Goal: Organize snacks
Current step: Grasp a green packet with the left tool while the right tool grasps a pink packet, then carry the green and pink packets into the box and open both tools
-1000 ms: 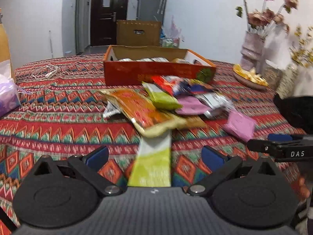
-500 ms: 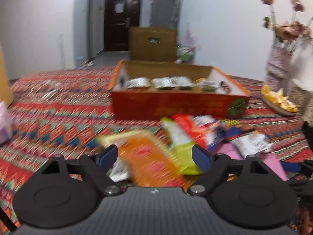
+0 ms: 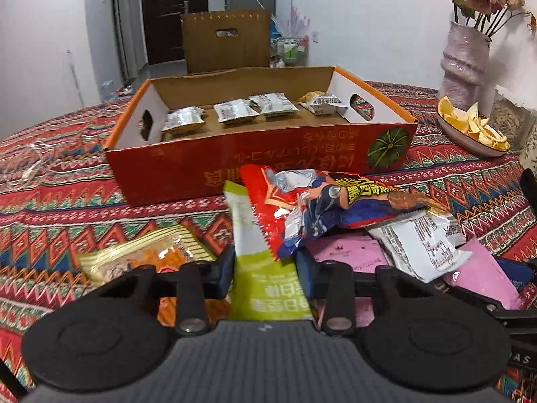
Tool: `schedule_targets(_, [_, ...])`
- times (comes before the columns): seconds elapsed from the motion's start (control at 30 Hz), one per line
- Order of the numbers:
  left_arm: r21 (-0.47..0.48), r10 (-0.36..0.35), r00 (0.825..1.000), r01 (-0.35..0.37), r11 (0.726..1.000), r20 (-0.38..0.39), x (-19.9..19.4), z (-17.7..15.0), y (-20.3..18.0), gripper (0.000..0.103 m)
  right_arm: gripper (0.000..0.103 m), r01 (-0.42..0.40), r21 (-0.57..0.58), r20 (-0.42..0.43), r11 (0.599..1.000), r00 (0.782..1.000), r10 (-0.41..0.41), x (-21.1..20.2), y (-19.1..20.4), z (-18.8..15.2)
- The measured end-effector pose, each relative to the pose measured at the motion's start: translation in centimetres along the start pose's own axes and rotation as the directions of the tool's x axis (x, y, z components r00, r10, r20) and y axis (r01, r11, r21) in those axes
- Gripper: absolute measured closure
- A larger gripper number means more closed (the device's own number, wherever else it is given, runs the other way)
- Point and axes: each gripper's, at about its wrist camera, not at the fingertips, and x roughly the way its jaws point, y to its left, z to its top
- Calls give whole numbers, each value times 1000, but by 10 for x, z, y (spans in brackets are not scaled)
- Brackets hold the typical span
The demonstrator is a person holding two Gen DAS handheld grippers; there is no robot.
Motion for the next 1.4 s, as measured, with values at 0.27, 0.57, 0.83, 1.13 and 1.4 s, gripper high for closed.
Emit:
schedule_targets(0.27, [-66, -2, 998, 6, 998, 63, -95, -59, 1, 66, 42, -71, 4, 2, 997, 997, 71, -43, 3, -31])
schedule_targets(0.57, [-8, -56, 998, 56, 998, 8, -160, -139, -45, 65, 41, -105, -49, -5, 993, 994, 105, -99, 23, -78])
schedule_targets(0.83, [22, -64, 998, 64, 998, 9, -143, -147, -60, 42, 35, -117, -42, 15, 992, 993, 118, -113, 21, -83])
schedule_targets(1.13, [11, -35, 999, 35, 999, 9, -132, -146, -61, 67, 42, -135, -2, 19, 991, 991, 135, -113, 14, -90])
schedule_targets(1.4, [-24, -57, 995, 59, 998, 79, -152, -126, -49, 68, 42, -134, 15, 36, 991, 990, 134, -113, 9, -76])
